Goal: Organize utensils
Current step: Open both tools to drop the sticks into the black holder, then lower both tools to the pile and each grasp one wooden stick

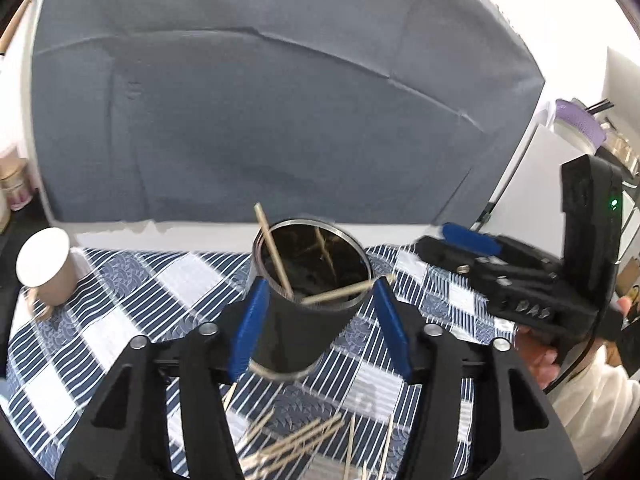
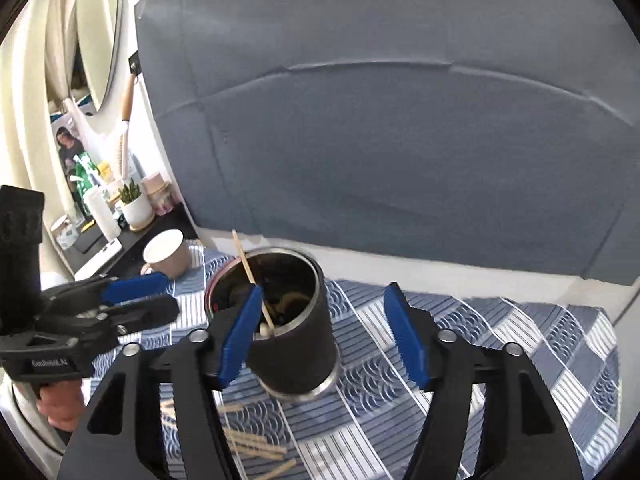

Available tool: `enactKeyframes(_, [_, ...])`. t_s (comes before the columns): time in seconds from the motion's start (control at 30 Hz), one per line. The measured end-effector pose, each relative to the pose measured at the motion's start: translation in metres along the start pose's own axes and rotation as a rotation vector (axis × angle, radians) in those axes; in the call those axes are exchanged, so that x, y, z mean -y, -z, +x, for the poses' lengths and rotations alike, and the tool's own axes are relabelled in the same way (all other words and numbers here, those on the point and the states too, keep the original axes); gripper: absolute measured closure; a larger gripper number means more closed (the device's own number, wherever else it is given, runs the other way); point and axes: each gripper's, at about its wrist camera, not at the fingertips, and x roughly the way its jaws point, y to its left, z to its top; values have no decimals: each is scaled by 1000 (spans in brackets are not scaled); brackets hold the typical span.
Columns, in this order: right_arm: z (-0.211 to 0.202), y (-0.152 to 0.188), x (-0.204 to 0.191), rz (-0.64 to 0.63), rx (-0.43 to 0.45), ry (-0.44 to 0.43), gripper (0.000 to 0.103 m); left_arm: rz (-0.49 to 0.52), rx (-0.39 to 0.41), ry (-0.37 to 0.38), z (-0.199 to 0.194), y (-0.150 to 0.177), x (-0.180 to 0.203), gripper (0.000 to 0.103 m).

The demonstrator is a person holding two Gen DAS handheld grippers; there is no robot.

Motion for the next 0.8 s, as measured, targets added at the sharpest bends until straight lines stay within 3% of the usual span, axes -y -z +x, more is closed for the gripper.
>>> enactKeyframes(0.1, [-20,10,7,19,-28,10,17,6,-34,-14,-14,10,4,28])
enactKeyframes(0.3, [-48,43,12,52,-74,10,16,16,-106,-71,-34,39,3,13])
enactKeyframes(0.53, [-53,96,9,82,-183,2,16,-21,-157,-123,-54,78,3,12])
enactKeyframes(0.8, [-58,143,3,184,-311,84,16,-11,-268,-165,-48,90,-23,8])
